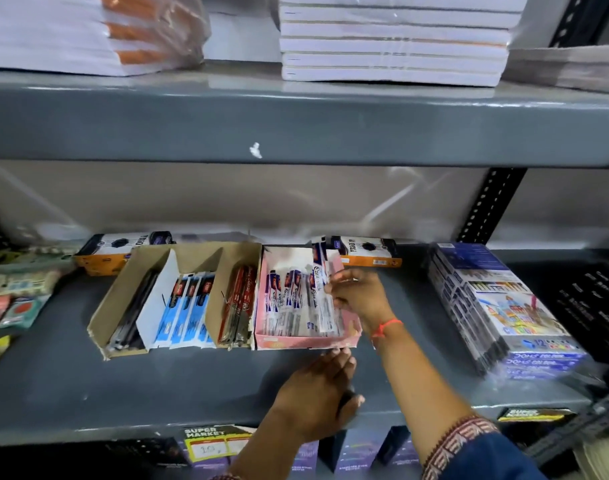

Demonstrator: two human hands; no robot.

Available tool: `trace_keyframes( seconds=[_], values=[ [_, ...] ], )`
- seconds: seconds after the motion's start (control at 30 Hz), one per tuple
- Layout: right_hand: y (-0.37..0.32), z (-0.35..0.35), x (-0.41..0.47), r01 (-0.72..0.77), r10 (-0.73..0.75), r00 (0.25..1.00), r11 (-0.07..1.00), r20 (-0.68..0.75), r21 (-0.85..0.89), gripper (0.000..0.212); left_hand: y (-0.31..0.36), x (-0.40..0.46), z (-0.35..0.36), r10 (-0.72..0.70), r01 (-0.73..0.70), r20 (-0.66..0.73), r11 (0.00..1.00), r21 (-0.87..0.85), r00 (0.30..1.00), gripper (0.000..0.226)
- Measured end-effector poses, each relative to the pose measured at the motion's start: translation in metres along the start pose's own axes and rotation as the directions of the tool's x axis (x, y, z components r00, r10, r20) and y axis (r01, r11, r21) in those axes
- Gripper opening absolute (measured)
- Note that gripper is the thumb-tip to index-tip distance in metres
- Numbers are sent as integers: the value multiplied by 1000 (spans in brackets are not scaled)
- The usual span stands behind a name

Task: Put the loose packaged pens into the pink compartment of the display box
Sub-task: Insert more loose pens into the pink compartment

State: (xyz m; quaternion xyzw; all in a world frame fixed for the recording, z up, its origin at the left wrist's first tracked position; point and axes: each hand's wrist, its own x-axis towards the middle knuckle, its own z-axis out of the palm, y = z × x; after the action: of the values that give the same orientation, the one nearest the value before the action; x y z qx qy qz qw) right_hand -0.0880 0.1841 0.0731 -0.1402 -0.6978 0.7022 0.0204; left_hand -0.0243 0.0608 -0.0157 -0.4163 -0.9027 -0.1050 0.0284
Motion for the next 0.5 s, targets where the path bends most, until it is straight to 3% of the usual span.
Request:
trace_keyframes(
  seconds=[0.07,0.2,0.37,0.5],
  values=[
    [4,16,13,-41,33,999,976,-40,-213,30,1,-1,-2,17,-17,-28,1000,-3,999,59],
    [17,42,34,-41,36,999,808,-21,-587,20,-1,-5,-6,74,-69,-54,993,99,996,48],
    [26,57,41,-43,13,999,750,-51,-660,24,-3,-4,-1,44,-37,-48,988,150,998,50],
    [28,63,43,3,-15,1000,731,-12,-682,26,-1,-5,-5,106,-105,-64,994,16,992,41]
  ],
)
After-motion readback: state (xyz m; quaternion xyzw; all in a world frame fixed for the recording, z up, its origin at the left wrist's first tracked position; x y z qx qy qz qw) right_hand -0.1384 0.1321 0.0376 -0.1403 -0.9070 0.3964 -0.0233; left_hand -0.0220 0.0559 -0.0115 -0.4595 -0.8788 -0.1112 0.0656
